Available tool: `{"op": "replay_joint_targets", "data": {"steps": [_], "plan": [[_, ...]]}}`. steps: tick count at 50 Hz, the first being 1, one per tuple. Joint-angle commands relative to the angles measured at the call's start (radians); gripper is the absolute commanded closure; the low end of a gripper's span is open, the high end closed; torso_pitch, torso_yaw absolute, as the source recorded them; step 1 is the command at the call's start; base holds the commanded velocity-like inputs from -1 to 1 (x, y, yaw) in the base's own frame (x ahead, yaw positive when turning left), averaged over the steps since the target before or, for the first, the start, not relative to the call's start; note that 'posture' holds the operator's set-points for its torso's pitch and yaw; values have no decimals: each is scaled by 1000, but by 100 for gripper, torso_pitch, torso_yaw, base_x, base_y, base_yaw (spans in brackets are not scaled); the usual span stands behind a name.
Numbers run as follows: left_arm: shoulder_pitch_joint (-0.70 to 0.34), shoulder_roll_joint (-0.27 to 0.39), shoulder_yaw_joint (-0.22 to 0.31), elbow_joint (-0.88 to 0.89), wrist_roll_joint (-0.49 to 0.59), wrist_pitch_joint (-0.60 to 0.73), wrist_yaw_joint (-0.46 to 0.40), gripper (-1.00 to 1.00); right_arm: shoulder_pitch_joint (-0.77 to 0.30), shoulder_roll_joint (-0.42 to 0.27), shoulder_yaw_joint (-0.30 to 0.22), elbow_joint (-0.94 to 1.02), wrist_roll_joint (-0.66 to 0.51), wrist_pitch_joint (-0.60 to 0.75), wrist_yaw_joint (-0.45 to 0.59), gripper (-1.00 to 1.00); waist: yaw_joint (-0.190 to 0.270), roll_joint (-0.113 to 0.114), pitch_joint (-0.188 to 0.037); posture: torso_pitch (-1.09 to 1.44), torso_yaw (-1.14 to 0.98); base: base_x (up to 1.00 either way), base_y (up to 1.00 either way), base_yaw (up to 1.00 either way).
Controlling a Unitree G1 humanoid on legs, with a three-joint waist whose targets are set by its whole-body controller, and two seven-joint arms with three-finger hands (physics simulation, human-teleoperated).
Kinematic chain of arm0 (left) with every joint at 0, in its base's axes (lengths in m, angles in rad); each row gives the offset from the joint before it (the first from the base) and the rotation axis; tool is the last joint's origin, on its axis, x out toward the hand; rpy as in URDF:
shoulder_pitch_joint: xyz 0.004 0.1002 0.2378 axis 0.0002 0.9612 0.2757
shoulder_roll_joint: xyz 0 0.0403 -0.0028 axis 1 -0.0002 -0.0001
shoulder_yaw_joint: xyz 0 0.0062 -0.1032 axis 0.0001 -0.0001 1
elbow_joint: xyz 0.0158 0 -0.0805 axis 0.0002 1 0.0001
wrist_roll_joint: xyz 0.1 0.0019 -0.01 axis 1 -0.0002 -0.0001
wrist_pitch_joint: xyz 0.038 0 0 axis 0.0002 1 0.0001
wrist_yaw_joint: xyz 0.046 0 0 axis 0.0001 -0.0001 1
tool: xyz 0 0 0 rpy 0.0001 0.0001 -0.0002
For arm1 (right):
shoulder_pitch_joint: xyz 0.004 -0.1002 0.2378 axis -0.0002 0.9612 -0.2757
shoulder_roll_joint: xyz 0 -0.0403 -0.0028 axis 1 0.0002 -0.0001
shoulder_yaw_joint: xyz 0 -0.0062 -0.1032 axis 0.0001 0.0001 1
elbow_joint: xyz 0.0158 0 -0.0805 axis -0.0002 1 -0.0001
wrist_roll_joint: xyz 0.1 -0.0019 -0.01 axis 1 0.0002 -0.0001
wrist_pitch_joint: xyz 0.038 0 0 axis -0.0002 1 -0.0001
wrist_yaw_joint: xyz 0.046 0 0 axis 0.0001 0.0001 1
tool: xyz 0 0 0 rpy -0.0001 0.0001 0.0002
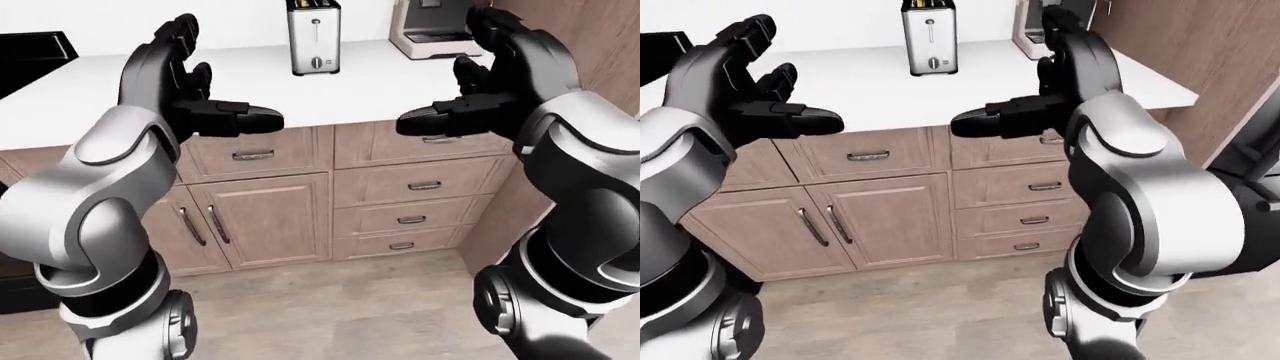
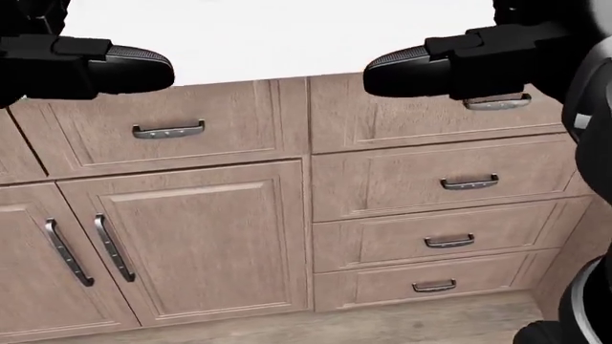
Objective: Push down the lever of the toaster to turn it on.
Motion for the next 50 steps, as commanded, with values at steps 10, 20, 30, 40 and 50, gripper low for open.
{"op": "replay_joint_targets", "data": {"steps": [10,20,30,40,50], "plan": [[-43,15,18,-18,6,-20,12,-100,-42,-9,0,-15,1,-20,9,-100,0,64,-21,0,0,23,21,0],[-43,10,15,-22,5,-17,16,-100,-34,-10,-2,-21,-4,-21,12,-100,12,-23,-21,0,0,23,21,0],[-53,17,17,-20,3,-12,14,-100,-39,-7,-4,-30,-7,-8,14,-100,-4,36,-13,0,0,23,20,0],[-55,16,20,-22,0,-9,18,-100,-39,-4,2,-30,-11,-6,17,-100,6,41,-17,0,0,23,21,0],[-63,12,18,-25,-4,-1,23,-100,-37,-5,2,-28,-13,-10,22,-100,12,-42,-29,0,0,23,20,0]]}}
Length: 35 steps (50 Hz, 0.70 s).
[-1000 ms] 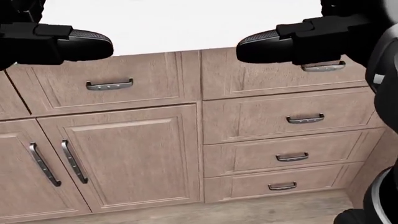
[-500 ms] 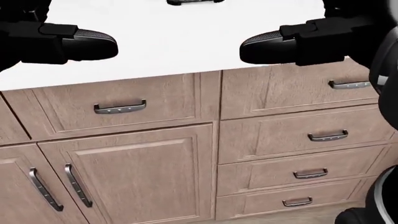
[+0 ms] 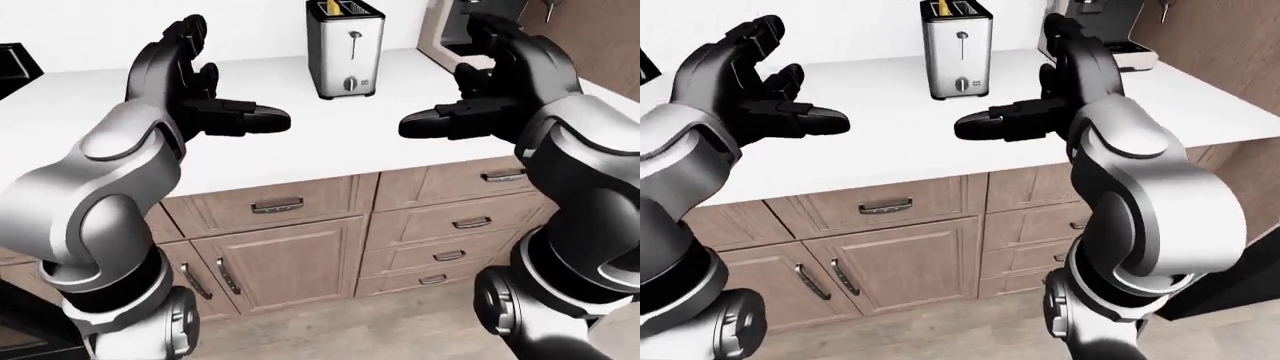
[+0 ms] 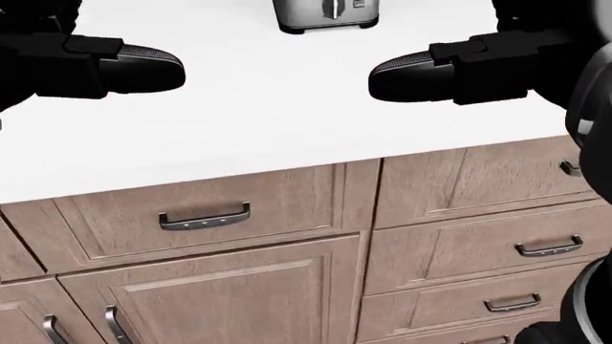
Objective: Push down the lever of the toaster to turn it on.
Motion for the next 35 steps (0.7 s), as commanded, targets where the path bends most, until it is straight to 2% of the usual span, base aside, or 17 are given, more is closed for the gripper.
{"op": "replay_joint_targets", "data": {"steps": [1,6,7,8,9,10,11,15,17,22,24,25,27,28,30,32,35], "plan": [[-40,22,31,-29,10,-31,9,-100,-40,-3,8,-27,4,-40,3,-100,9,-5,-35,0,0,23,15,0],[-51,25,32,-26,7,-25,11,-100,-44,0,10,-23,2,-40,3,-100,-2,47,-14,0,0,23,15,0],[-52,25,31,-24,7,-27,11,-100,-47,2,12,-20,2,-41,2,-100,-5,67,-18,0,0,23,16,0],[-51,25,29,-22,7,-29,11,-100,-47,3,11,-18,2,-43,2,-100,-9,99,-30,0,0,23,16,0],[-50,25,31,-25,5,-26,10,-100,-43,2,11,-18,2,-45,3,-100,-7,142,-42,0,0,23,16,0],[-49,26,31,-23,6,-30,9,-100,-44,-1,10,-18,2,-45,4,-100,-1,97,-28,0,0,23,15,0],[-51,26,32,-23,5,-26,10,-100,-47,-1,10,-20,2,-41,4,-100,-9,122,-22,0,0,22,15,0],[-48,21,28,-24,5,-31,12,-100,-35,4,9,-27,1,-42,3,-100,4,92,-29,0,0,23,15,0],[-46,22,28,-25,6,-32,12,-100,-33,7,9,-30,0,-41,2,-100,5,76,-22,0,0,23,13,0],[-47,22,31,-31,3,-23,14,-100,-24,9,5,-35,1,-42,2,-100,16,20,-26,0,0,22,10,0],[-52,21,30,-28,3,-24,16,-100,-26,8,3,-34,1,-42,2,-100,21,-18,-44,0,0,17,1,0],[-52,22,27,-25,4,-28,15,-100,-28,7,3,-34,2,-40,2,-100,19,19,-41,0,0,19,0,0],[-52,20,27,-28,3,-25,17,-100,-28,8,1,-34,2,-42,2,-100,18,-10,-26,0,0,18,0,0],[-48,19,27,-31,3,-25,17,-100,-25,8,2,-37,2,-41,2,-100,15,-10,-30,0,0,18,0,0],[-49,19,28,-34,2,-20,18,-100,-24,9,0,-41,3,-39,2,-100,13,0,-34,0,0,18,0,0],[-47,18,27,-34,3,-23,18,-100,-20,10,-1,-43,3,-40,1,-100,11,16,-24,0,0,18,0,0],[-53,17,28,-34,2,-18,19,-100,-22,8,-4,-49,4,-34,1,-100,4,54,-17,0,0,17,0,0]]}}
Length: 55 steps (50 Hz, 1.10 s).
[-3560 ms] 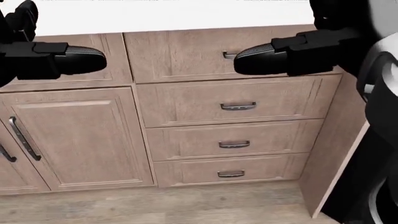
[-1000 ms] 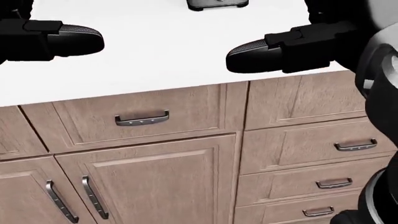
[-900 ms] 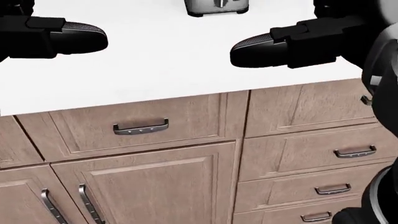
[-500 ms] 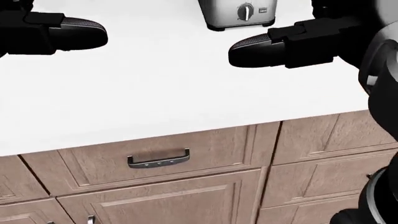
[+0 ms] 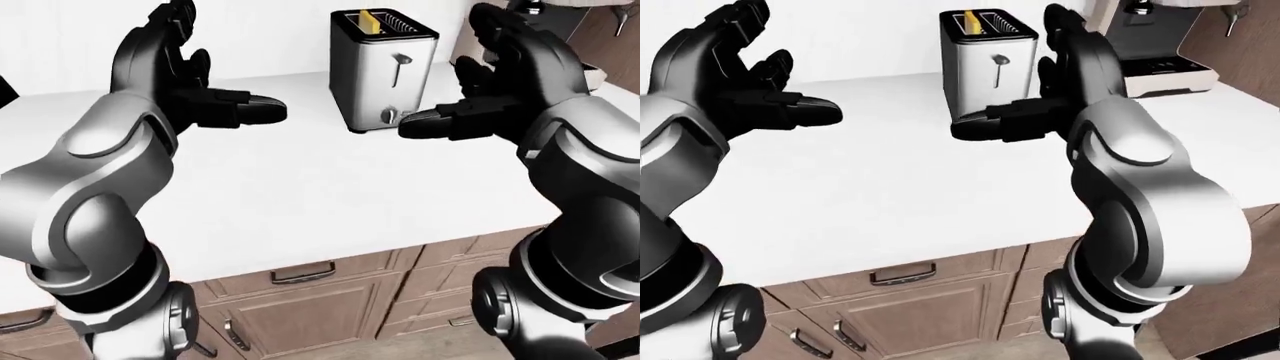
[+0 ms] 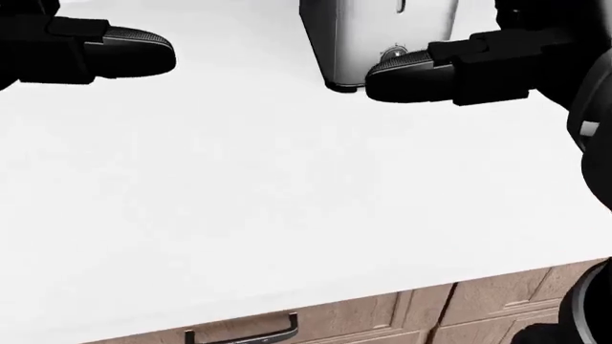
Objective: Push down the lever of the toaster to turn it on.
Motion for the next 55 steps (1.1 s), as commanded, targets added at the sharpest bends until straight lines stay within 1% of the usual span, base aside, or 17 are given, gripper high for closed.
{"op": "replay_joint_targets", "data": {"steps": [1,2,3,5,7,11,14,15,17,19,21,23,32,34,36,48,55], "plan": [[-28,10,11,-11,6,-19,5,-100,-25,-4,0,-10,2,-20,0,-100,0,10,-22,0,0,17,0,0],[-29,11,12,-12,5,-18,5,-100,-23,-3,-2,-16,1,-15,0,-100,-3,44,-36,0,0,17,0,0],[-30,11,13,-14,4,-14,6,-100,-23,-3,-3,-17,2,-15,0,-100,0,35,-41,0,0,18,0,0],[-33,11,14,-17,2,-9,8,-100,-29,-4,-7,-16,0,-12,-3,-100,2,47,6,0,0,10,0,0],[-35,12,14,-14,2,-11,8,-100,-32,-6,-8,-16,0,-16,-3,-100,-3,32,-4,0,0,0,0,0],[-39,14,11,-7,4,-17,9,-100,-39,-10,-4,-7,-1,-16,-7,-100,-1,-3,23,0,0,0,0,0],[-47,16,14,-2,4,-16,10,-100,-55,-7,-8,-5,-5,2,-15,-100,15,-72,4,0,0,0,0,0],[-46,16,13,-2,3,-16,11,-100,-55,-6,-3,-10,-5,10,-16,-100,12,-36,-6,0,0,-11,0,0],[-53,15,15,-2,1,-10,15,-100,-62,-2,-9,-6,-9,5,-19,-100,12,-59,-50,0,0,-59,0,0],[-58,15,14,1,0,-10,16,-100,-67,-4,-13,-2,-8,3,-19,-100,4,-47,-5,0,0,0,0,0],[-58,14,13,0,-1,-9,18,-100,-67,-7,-11,0,-8,0,-19,-100,4,-28,-4,0,0,0,0,0],[-55,14,11,0,-1,-11,18,-100,-75,-7,-10,2,-8,2,-21,-100,-3,15,4,0,0,0,0,0],[-60,18,13,-1,-3,-7,20,-100,-71,-5,-1,-7,-7,10,-23,-100,9,-26,-12,0,0,0,0,0],[-59,18,13,1,-2,-9,21,-100,-69,2,-2,-11,-9,11,-25,-100,6,-12,-63,0,0,-50,0,0],[-58,18,12,1,-1,-11,21,-100,-73,2,-5,-10,-9,10,-25,-100,18,-29,-17,0,0,0,0,0],[-80,-9,49,3,-29,18,57,-100,-74,0,4,-3,-9,8,-19,-100,10,-20,-15,0,0,0,0,0],[-81,10,22,14,-25,16,61,-100,-73,-2,5,6,-9,1,-15,-100,7,-21,-11,0,0,0,0,0]]}}
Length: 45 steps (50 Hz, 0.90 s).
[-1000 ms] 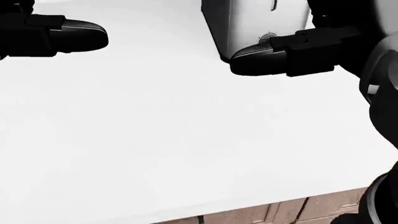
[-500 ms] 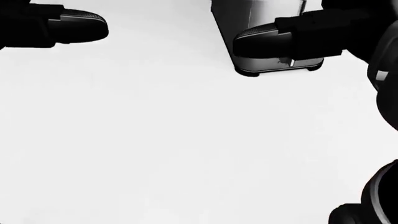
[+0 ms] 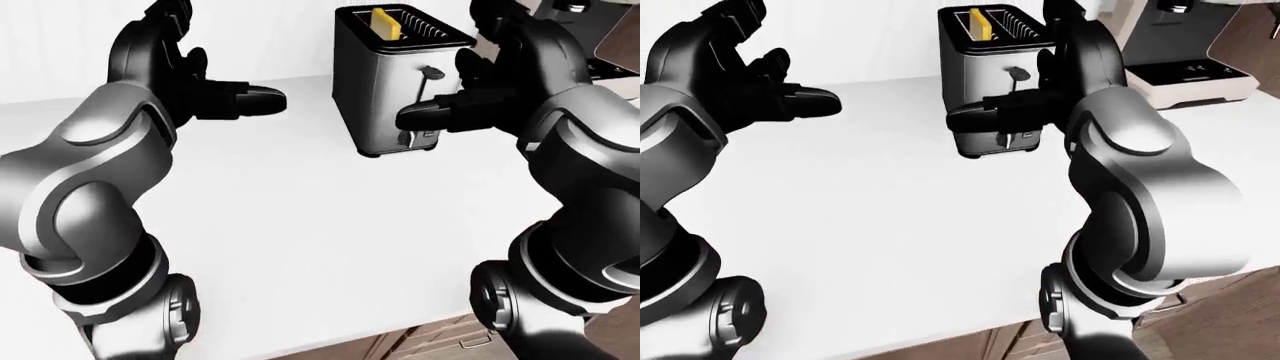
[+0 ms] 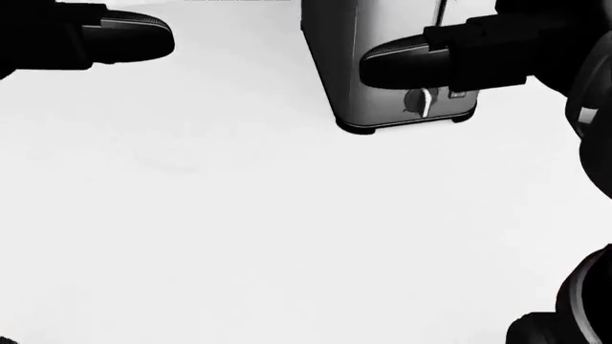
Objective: Push down the lever of the toaster to turn it on.
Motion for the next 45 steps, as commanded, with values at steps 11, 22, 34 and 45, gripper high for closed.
{"op": "replay_joint_targets", "data": {"steps": [11,22,34,45], "plan": [[-36,0,16,6,-28,-28,26,-100,-22,-5,2,27,-1,-56,-2,-100,-1,-2,-73,-10,0,0,0,0],[-29,-9,9,6,-54,-40,46,-100,-1,0,5,34,8,-83,-9,-100,2,-2,-137,-21,0,0,0,0],[-46,-16,2,19,-80,-43,71,-100,-18,-14,3,96,26,-123,-16,-100,6,-1,-192,-29,0,0,0,0],[-54,-11,2,26,-101,-42,79,-100,-41,-23,10,135,42,-128,-21,-100,9,-1,-274,-40,0,0,0,0]]}}
